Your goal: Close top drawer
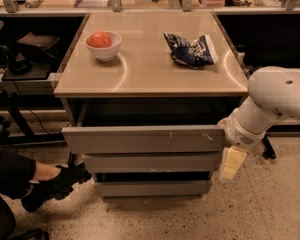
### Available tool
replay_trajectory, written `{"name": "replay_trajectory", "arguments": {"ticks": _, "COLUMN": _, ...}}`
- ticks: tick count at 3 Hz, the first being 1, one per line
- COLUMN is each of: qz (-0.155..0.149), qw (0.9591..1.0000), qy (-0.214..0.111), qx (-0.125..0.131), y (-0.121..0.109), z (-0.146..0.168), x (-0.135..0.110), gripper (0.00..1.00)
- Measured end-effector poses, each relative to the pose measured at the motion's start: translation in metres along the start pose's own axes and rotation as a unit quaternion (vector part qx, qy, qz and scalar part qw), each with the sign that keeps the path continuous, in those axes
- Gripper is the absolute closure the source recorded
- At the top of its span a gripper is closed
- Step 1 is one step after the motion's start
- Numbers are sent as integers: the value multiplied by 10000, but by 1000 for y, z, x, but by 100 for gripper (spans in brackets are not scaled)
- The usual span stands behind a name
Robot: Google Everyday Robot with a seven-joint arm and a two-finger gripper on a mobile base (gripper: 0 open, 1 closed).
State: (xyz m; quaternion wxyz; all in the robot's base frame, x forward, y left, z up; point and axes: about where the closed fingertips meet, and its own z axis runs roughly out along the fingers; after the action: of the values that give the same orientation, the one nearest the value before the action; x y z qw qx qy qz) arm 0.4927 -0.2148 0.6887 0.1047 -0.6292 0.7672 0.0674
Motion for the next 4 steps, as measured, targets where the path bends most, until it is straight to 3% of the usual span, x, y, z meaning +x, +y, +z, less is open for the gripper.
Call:
{"name": "replay_trajectory", "arguments": {"ticks": 1, "qz": -127, "qw": 9990, "qy": 106, "qx": -406, "y": 19, "z": 30, "x": -7, "gripper": 0}}
{"name": "replay_trajectory", "arguments": {"ticks": 2, "qz": -267, "qw": 9959, "qy": 34, "qx": -867, "y": 24, "z": 60, "x": -11, "gripper": 0}}
{"name": "replay_trajectory", "arguments": {"ticks": 3, "qz": -285, "qw": 9951, "qy": 90, "qx": -943, "y": -15, "z": 80, "x": -14, "gripper": 0}}
{"name": "replay_trajectory", "arguments": {"ticks": 4, "qz": -282, "qw": 9951, "qy": 90, "qx": -941, "y": -15, "z": 80, "x": -13, "gripper": 0}}
